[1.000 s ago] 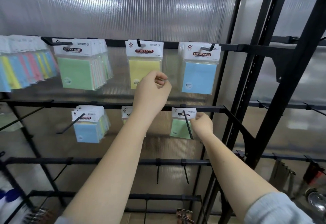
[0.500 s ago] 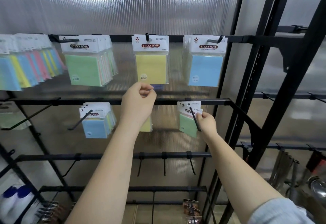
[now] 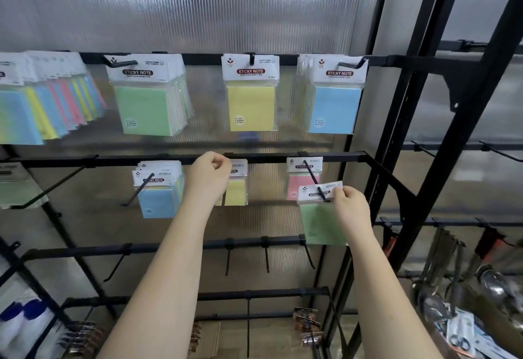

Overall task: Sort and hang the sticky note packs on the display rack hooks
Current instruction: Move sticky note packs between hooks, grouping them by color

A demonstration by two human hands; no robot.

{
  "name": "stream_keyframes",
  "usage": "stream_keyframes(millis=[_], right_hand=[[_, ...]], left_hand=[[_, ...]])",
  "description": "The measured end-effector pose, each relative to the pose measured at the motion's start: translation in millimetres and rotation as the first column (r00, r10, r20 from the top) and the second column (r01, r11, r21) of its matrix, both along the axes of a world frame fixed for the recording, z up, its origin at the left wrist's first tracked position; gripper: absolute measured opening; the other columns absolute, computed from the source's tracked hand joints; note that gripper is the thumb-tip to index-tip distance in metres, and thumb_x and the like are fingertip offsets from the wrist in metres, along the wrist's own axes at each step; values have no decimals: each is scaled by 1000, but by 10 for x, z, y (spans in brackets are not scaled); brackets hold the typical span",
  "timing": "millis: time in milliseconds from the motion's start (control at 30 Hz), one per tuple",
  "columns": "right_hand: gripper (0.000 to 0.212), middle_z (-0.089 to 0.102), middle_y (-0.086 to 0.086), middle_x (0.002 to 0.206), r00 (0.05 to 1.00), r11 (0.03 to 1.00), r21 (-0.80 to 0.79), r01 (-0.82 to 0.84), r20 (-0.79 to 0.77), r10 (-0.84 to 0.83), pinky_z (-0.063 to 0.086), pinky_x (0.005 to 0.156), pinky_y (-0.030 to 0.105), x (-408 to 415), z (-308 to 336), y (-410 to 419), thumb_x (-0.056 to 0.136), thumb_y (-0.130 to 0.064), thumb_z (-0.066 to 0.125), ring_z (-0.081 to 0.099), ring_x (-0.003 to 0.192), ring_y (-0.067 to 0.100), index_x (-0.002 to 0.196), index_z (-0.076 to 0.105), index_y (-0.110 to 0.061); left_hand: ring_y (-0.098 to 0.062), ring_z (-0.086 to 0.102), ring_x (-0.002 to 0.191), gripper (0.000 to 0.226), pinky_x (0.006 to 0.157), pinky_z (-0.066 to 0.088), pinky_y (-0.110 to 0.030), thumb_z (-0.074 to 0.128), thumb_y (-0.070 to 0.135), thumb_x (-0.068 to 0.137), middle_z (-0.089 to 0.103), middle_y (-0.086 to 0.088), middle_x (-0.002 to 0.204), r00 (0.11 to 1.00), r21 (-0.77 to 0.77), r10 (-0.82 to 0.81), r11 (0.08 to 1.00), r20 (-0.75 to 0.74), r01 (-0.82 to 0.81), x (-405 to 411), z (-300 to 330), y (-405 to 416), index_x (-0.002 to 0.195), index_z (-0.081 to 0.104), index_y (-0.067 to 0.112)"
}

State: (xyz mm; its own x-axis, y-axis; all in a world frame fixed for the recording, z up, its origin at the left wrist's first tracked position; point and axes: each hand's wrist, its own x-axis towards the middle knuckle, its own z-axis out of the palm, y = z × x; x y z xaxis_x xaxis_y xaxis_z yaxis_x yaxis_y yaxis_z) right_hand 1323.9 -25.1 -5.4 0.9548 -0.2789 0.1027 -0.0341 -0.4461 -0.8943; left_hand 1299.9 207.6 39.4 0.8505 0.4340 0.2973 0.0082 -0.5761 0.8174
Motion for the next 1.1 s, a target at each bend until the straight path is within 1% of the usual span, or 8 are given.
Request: stream_keyframes(millis=[233,333,500,633,833,900,1000,1100], right_hand=[[41,38,3,59,996,985,-148,83,55,-75,21,48,31,-313,81,68,100,-17,33,33,54,15,59,30,-11],[43,42,3,62,991,972,-194,132,43,-126,23,48,28,-376,130,103,101,-20,31,36,55,13,60,33,-11],[41,43,4,64,984,962,-208,179,15,-180,23,47,28,-452,187,108,101,-21,32,39,58,20,61,35,-11],[40,42,3,64,982,959,-211,189,45,-184,23,47,28,-510,282,106,100,-21,32,37,54,16,61,35,-11],[41,41,2,61,981,964,-193,183,94,-167,22,47,28,-611,407,143,100,-21,32,37,53,15,61,34,-10],[40,42,3,61,981,967,-181,179,107,-161,24,48,29,-623,414,166,100,-21,33,37,53,16,61,34,-9],[38,42,4,61,981,971,-166,171,125,-151,25,49,29,-625,415,190,99,-20,34,36,55,18,64,34,-8],[36,42,4,62,977,973,-150,177,142,-157,25,50,30,-634,426,194,99,-21,34,37,58,20,64,34,-9]], left_hand=[[-22,52,107,26,83,38,-26,43,22,95,58,-3,124,978,50,3,999,-208,7,335,-254,223,114,59,13],[-29,49,119,38,94,40,-31,46,22,94,52,-11,134,957,19,13,1000,-290,-8,482,-367,258,130,49,10],[-34,46,123,50,93,38,-33,40,25,98,45,-15,140,944,-51,16,998,-330,-35,636,-466,227,143,30,6],[-35,48,120,46,98,40,-36,38,22,97,47,-18,136,939,-172,39,980,-342,-104,756,-536,280,139,36,3],[-31,54,91,34,69,36,-29,40,12,94,60,-19,104,964,-248,52,961,-259,-118,785,-705,362,118,54,-7],[-28,50,78,31,62,32,-28,43,14,94,59,-27,93,971,-284,48,952,-236,-116,769,-747,372,109,58,-8],[-25,52,74,22,63,36,-28,45,24,97,58,-12,90,971,-354,-13,932,-237,-74,750,-783,374,96,58,6],[-18,52,75,22,74,44,-31,44,33,98,60,-6,91,963,-433,-99,901,-250,-20,769,-830,361,90,56,17]])
